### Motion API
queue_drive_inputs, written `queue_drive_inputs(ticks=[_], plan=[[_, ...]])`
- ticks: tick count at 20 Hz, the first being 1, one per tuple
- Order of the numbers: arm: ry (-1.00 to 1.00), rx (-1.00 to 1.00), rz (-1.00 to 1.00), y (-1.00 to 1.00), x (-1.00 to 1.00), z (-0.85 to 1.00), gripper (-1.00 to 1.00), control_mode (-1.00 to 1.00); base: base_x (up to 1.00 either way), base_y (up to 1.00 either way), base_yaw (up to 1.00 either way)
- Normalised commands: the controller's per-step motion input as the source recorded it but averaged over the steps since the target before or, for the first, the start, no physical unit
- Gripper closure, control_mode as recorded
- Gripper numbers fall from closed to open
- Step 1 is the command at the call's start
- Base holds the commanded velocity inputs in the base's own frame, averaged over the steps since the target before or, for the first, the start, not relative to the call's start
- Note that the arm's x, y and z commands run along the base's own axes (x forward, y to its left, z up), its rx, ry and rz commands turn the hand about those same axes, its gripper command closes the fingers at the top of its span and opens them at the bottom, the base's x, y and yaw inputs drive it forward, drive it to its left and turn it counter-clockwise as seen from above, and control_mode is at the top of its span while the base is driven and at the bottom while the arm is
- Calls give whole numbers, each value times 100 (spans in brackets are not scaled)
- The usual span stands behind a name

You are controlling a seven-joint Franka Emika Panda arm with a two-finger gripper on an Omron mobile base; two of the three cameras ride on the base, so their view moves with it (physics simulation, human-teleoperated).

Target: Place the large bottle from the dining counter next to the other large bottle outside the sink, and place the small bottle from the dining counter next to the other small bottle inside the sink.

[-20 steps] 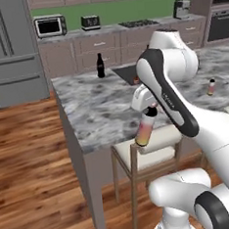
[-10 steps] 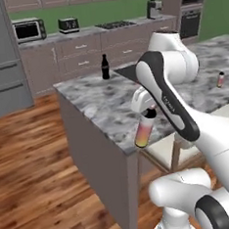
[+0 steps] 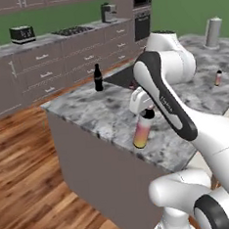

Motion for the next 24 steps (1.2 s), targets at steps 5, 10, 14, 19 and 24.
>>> queue_drive_inputs(ticks=[5,10,14,19,24], plan=[[0,0,0,0,0,0,100,100,60,100,-51],[0,0,0,0,0,0,100,100,44,100,-49],[0,0,0,0,0,0,100,100,-6,100,-39],[0,0,0,0,0,0,100,100,-56,99,-35],[0,0,0,0,0,0,100,100,-49,94,-33]])
